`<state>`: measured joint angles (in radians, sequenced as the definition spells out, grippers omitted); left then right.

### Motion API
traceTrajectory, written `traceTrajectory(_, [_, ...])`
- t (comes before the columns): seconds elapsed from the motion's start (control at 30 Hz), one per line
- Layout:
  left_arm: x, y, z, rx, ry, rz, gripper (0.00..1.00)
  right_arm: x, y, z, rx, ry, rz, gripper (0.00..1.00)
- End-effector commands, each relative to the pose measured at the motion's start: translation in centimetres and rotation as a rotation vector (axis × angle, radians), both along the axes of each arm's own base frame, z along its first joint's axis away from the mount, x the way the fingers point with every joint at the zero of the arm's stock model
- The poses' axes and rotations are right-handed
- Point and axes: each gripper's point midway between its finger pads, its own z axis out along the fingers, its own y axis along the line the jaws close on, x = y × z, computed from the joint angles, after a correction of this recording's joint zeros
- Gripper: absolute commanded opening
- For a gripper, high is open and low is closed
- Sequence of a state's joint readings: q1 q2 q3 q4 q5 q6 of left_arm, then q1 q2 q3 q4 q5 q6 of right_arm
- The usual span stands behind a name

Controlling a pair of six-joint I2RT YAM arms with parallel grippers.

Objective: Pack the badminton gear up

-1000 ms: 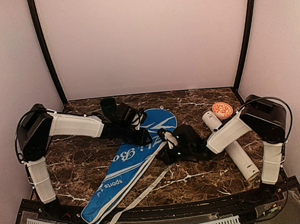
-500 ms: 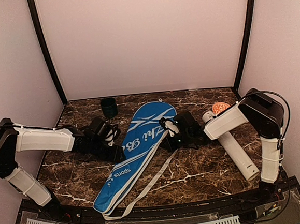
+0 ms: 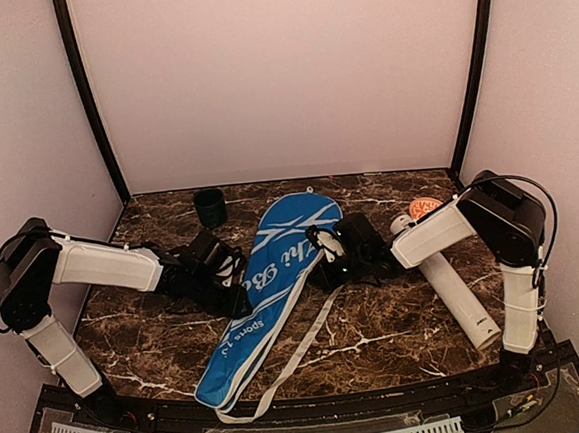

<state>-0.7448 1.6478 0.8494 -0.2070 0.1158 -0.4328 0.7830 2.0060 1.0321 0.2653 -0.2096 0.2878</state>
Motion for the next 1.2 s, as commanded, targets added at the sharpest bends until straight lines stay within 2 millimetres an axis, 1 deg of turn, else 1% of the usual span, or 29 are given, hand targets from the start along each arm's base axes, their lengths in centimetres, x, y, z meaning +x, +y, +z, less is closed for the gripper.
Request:
traceTrajectory(0.0, [-0.1,-0.5,-2.3,0.030,0.043,0.023,0.36,-2.6,-1.2,-4.0,-0.096,0.116,0.021,0.00])
traceTrajectory(0.07, [0.1,-0.3,-2.8,0.046,0.051,0.052,0.33,-3.2,-0.9,-4.1,-0.095,0.120,0.029,0.00])
traceTrajectory(0.17, [0.5,0.1,-3.3,0.065,0.054,0.100,0.27,-4.6,-0.1,-4.0,-0.094,0.130,0.051,0.00])
traceTrajectory(0.33, [0.8,0.3,-3.9,0.070,0.063,0.158,0.20,-7.9,1.3,-4.3,-0.103,0.143,0.097,0.00])
traceTrajectory(0.53, [1.4,0.3,-3.7,0.051,0.061,0.195,0.18,-11.7,1.9,-4.9,-0.120,0.171,0.137,0.00])
traceTrajectory(0.63, [1.6,0.4,-3.6,0.042,0.060,0.210,0.18,-13.8,2.2,-4.6,-0.107,0.187,0.158,0.00])
traceTrajectory(0.7, [1.6,0.3,-3.5,0.027,0.057,0.214,0.18,-14.7,2.4,-4.6,-0.106,0.200,0.174,0.00])
traceTrajectory(0.73, [1.6,0.2,-3.3,0.011,0.052,0.213,0.19,-14.7,2.2,-4.8,-0.107,0.207,0.169,0.00])
traceTrajectory(0.8, [1.4,0.0,-2.6,-0.024,0.037,0.204,0.22,-13.6,1.3,-5.0,-0.123,0.197,0.142,0.00])
traceTrajectory(0.87, [1.2,0.0,-1.6,-0.058,0.008,0.187,0.29,-12.0,0.1,-5.4,-0.140,0.197,0.112,0.00])
traceTrajectory(1.0, [0.4,-0.1,0.9,-0.120,-0.064,0.101,0.43,-8.8,-2.0,-5.6,-0.162,0.187,0.073,0.00])
traceTrajectory(1.07, [-0.4,-0.5,2.2,-0.171,-0.085,0.041,0.46,-7.5,-2.7,-5.6,-0.186,0.168,0.075,0.00])
traceTrajectory(1.17, [-1.6,-0.9,3.7,-0.218,-0.114,-0.040,0.47,-5.3,-3.1,-5.2,-0.197,0.144,0.065,0.00])
